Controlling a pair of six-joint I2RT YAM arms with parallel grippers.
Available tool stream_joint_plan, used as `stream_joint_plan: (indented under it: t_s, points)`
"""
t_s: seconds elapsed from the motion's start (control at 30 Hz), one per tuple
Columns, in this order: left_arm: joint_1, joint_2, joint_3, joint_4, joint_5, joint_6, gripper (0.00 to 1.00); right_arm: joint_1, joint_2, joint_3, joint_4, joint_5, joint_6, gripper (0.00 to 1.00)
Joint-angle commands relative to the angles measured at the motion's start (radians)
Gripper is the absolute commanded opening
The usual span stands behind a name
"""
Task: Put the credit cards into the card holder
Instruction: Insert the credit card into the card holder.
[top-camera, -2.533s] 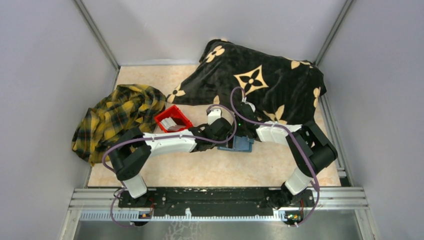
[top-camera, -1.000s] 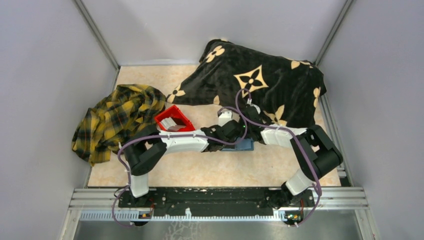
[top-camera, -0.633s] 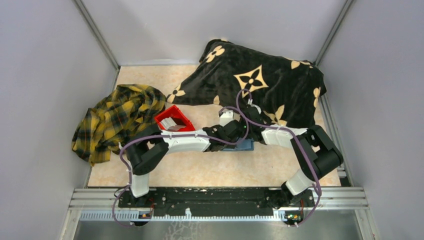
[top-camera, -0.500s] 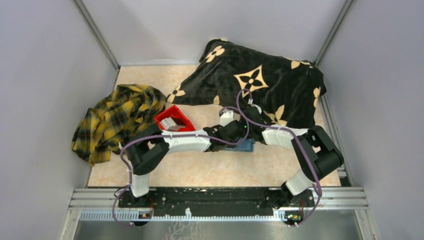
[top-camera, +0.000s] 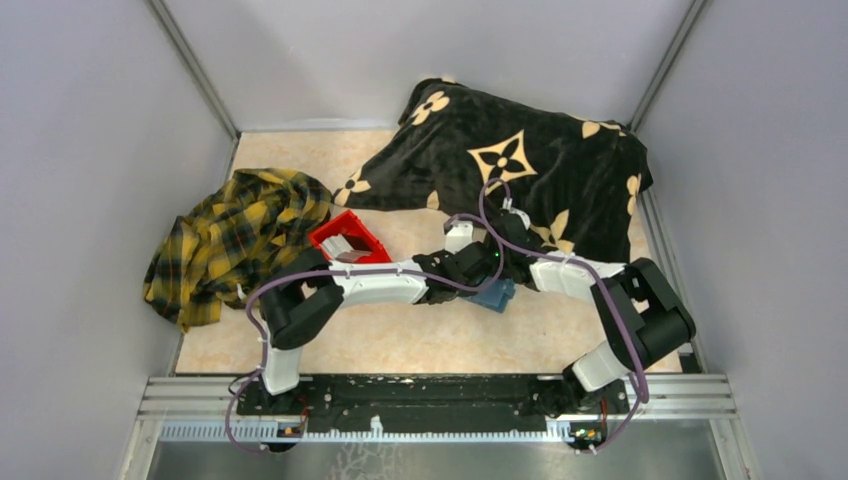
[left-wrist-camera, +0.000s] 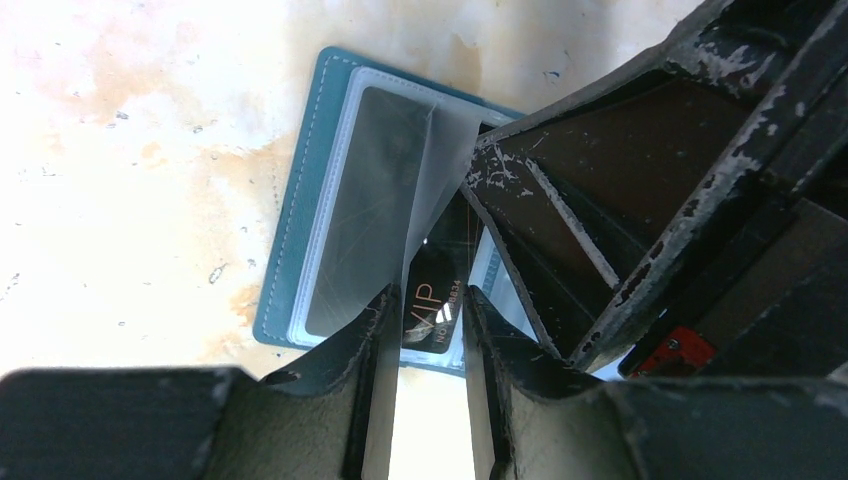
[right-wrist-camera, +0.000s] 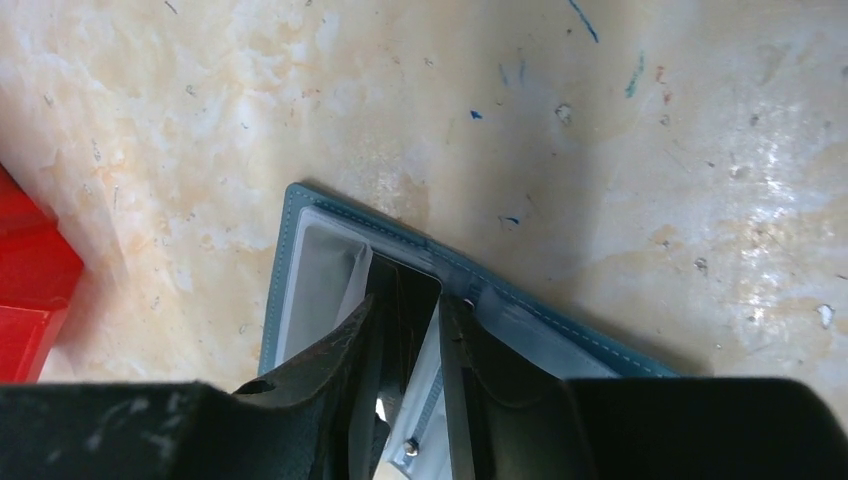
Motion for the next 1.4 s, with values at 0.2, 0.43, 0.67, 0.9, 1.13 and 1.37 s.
stream_joint_plan:
  t_s: [0.2, 0.43, 0.67, 0.9, 1.13, 1.37]
  points:
    - [-0.035, 0.031, 0.038, 0.005, 0.023, -0.013, 0.36, -0.006, -0.081, -0.028, -0.122, 0.031, -0.03, 0.3]
    - [-0.046, 0.041, 0.039, 0.004, 0.018, -0.016, 0.36, -0.007, -0.128, -0.017, -0.162, 0.049, -0.036, 0.3]
    - [-0.056, 0.051, 0.031, 0.003, 0.008, -0.023, 0.36, -0.012, -0.165, -0.008, -0.191, 0.065, -0.038, 0.3]
    - [-0.068, 0.069, 0.026, -0.005, -0.003, -0.032, 0.35, -0.018, -0.23, 0.002, -0.237, 0.09, -0.038, 0.3]
    - [-0.084, 0.085, 0.002, -0.011, -0.017, -0.049, 0.35, -0.024, -0.307, -0.01, -0.326, 0.138, -0.018, 0.44]
    - [-0.105, 0.108, -0.008, -0.02, -0.024, -0.061, 0.34, -0.036, -0.418, -0.072, -0.386, 0.158, -0.001, 0.51]
